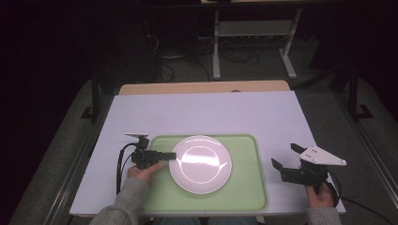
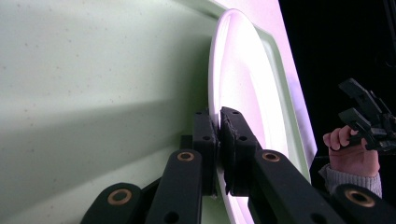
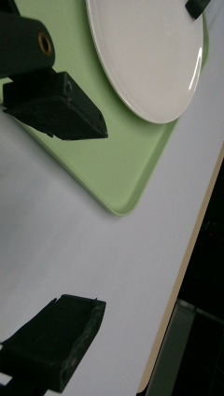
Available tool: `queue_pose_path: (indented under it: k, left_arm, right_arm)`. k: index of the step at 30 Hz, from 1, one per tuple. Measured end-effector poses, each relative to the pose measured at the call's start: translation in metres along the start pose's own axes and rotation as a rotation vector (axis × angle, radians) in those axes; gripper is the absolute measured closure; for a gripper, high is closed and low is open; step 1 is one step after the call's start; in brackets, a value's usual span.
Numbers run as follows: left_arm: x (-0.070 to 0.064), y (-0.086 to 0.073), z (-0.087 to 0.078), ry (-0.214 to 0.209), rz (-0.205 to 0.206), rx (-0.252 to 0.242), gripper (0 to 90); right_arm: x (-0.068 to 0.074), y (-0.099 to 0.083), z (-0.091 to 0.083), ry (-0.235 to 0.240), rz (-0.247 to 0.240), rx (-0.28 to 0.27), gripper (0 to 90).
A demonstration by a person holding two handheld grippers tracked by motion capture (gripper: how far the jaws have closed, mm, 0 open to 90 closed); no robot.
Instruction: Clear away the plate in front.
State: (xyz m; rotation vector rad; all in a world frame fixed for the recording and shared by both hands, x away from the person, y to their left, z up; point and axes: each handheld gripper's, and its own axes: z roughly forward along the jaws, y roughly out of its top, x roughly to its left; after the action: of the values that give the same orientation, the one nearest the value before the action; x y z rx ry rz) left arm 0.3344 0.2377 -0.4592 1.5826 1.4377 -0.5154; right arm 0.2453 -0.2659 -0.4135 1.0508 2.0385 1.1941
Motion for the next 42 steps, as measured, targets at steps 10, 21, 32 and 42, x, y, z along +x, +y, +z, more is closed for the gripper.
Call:
queue_pose_path:
  k: [10, 21, 32, 42]
  left_arm:
    - [-0.002, -0.005, 0.001, 0.04, 0.024, 0.029, 82.5]
    - [-0.003, -0.008, 0.001, 0.065, 0.032, 0.047, 80.7]
    - [-0.002, -0.012, 0.001, 0.08, 0.041, 0.061, 79.5]
    - [-0.004, -0.013, 0.001, 0.083, 0.048, 0.065, 77.8]
  right_arm:
    - [0.002, 0.001, -0.001, 0.001, -0.006, 0.002, 13.5]
    - [0.003, 0.001, 0.0, 0.004, -0.011, 0.005, 13.5]
    - [0.005, 0.002, 0.001, 0.005, -0.013, 0.007, 13.5]
    - [0.006, 0.002, 0.001, 0.008, -0.015, 0.006, 13.4]
